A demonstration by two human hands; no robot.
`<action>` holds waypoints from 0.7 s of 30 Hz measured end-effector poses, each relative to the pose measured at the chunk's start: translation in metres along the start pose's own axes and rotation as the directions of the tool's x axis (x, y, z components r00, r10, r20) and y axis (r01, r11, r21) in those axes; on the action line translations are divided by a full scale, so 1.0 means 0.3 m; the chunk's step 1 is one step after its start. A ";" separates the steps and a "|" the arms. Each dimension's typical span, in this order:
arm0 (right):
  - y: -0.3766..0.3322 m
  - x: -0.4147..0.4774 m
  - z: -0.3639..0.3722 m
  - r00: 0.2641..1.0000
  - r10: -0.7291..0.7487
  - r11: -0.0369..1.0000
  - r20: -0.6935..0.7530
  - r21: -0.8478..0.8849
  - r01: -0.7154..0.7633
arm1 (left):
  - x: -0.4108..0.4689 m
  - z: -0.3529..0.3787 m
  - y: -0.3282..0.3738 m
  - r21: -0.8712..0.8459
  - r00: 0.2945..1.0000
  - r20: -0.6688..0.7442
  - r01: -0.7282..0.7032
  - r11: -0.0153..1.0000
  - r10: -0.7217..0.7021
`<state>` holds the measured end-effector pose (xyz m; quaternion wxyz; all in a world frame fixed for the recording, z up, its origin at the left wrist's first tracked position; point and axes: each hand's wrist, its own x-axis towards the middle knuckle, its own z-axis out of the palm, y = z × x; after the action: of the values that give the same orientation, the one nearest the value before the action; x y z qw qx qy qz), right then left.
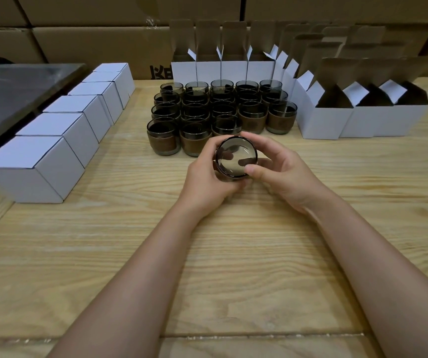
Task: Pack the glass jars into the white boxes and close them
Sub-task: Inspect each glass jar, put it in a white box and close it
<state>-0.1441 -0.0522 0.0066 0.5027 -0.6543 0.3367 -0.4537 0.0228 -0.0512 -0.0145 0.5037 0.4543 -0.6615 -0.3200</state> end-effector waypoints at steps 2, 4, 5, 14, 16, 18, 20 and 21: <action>0.002 -0.001 0.001 1.000 -0.005 1.000 -0.017 -0.015 0.004 | 0.000 -0.002 0.001 0.002 1.000 0.002 0.002 1.000 -0.002; 0.003 -0.002 0.005 1.000 -0.008 1.000 -0.028 -0.017 0.007 | 0.001 -0.003 0.001 0.014 1.000 0.012 0.002 1.000 -0.003; 0.003 -0.003 0.006 0.999 -0.012 1.000 -0.034 -0.022 0.011 | 0.001 -0.003 0.002 0.022 1.000 0.015 0.002 1.000 -0.002; 0.027 0.007 0.066 0.959 -0.132 0.948 -0.252 -0.314 0.048 | -0.001 0.013 0.006 0.155 1.000 0.021 -0.025 0.988 0.022; 0.028 0.009 0.085 0.935 -0.145 0.936 -0.323 -0.352 0.023 | -0.001 0.018 0.006 0.181 0.999 0.031 -0.029 0.983 0.023; 0.028 0.011 0.098 0.913 -0.137 0.933 -0.385 -0.360 -0.012 | 0.000 0.022 0.008 0.198 0.999 0.040 -0.036 0.980 0.029; 0.027 0.014 0.105 0.890 -0.127 0.933 -0.438 -0.358 -0.043 | -0.002 0.026 0.011 0.223 0.998 0.045 -0.054 0.973 0.045; 0.026 0.016 0.107 0.879 -0.120 0.934 -0.461 -0.352 -0.057 | -0.003 0.029 0.013 0.236 0.997 0.048 -0.065 0.969 0.055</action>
<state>-0.1123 -0.0473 -0.0024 0.2704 -0.6081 0.5152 -0.5401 0.0136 -0.0493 -0.0139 0.4413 0.4844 -0.7187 -0.2324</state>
